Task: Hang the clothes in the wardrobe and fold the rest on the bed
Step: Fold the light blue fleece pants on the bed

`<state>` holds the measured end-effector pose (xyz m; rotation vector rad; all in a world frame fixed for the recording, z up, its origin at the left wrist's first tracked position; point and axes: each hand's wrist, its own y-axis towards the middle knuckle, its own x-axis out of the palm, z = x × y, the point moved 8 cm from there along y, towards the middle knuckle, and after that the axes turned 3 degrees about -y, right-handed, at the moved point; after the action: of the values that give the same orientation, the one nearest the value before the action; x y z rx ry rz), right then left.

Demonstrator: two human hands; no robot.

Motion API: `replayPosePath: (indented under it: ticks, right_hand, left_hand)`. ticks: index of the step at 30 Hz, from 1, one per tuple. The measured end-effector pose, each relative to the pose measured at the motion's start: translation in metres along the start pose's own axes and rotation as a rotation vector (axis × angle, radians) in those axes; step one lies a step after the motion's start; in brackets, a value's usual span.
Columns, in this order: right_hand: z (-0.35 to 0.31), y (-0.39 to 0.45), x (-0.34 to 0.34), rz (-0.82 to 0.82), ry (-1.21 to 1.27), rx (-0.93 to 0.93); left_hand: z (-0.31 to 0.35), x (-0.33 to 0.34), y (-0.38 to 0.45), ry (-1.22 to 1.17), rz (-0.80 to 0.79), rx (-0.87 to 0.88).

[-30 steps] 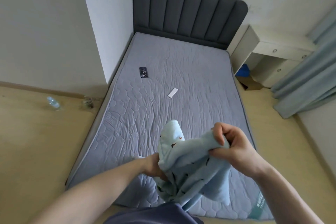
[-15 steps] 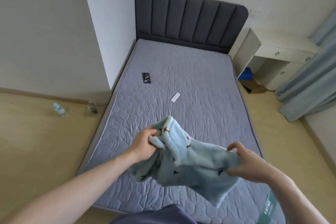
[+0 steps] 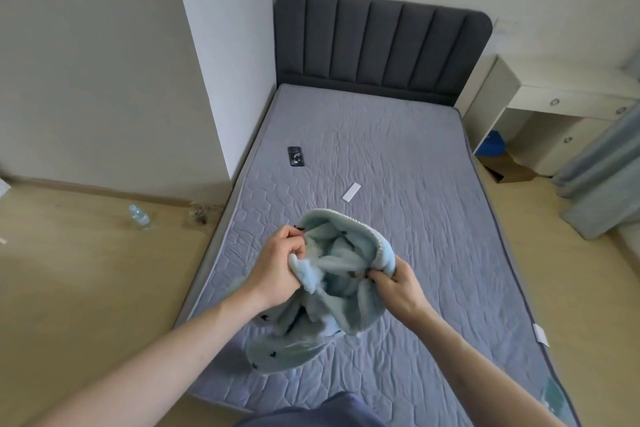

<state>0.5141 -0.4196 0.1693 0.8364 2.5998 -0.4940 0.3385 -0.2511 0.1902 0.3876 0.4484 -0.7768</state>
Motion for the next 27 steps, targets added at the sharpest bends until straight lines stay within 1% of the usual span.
replayPosePath:
  ticks: [2,5,9,10,11,12,13,14,16,18,20,23,25,27]
  right_hand:
    - [-0.015,0.001,-0.008,0.061,0.040,-0.065]
    - [-0.039,-0.001,-0.014,0.061,0.168,-0.160]
    - [-0.061,-0.005,-0.017,0.016,0.252,-0.219]
    - [-0.065,-0.007,-0.017,0.008,0.264,-0.216]
    - [-0.068,-0.008,-0.018,0.002,0.273,-0.209]
    - [-0.071,-0.010,-0.020,-0.005,0.276,-0.203]
    - [-0.075,-0.011,-0.023,-0.011,0.271,-0.203]
    - [-0.078,-0.012,-0.027,-0.016,0.261,-0.206]
    - [-0.081,-0.016,-0.038,-0.007,0.236,-0.211]
    - [-0.077,-0.020,-0.054,0.036,0.219,-0.202]
    - [-0.064,-0.027,-0.079,0.132,0.211,-0.180]
    - [-0.034,-0.044,-0.127,0.350,0.159,-0.140]
    - [-0.011,-0.061,-0.155,0.503,0.129,-0.107]
    - [0.009,-0.078,-0.173,0.604,0.129,-0.073]
  left_hand:
    - [-0.040,-0.002,-0.007,0.039,-0.005,-0.159]
    - [-0.092,0.007,-0.020,0.026,-0.035,-0.383]
    - [-0.123,0.040,-0.042,-0.157,-0.196,-0.575]
    - [-0.119,0.050,-0.043,-0.219,-0.240,-0.572]
    - [-0.108,0.059,-0.041,-0.258,-0.296,-0.505]
    - [-0.094,0.070,-0.036,-0.266,-0.368,-0.398]
    - [-0.081,0.079,-0.031,-0.209,-0.441,-0.308]
    - [-0.070,0.088,-0.028,-0.169,-0.496,-0.274]
    - [-0.071,0.103,-0.019,-0.119,-0.563,-0.334]
    - [-0.076,0.114,-0.012,-0.045,-0.602,-0.403]
    - [-0.071,0.113,-0.002,0.031,-0.540,-0.334]
    - [-0.057,0.093,0.000,0.001,-0.341,-0.229]
    - [-0.050,0.083,-0.007,0.065,-0.276,-0.158]
    - [-0.038,0.075,-0.021,0.100,-0.257,-0.063]
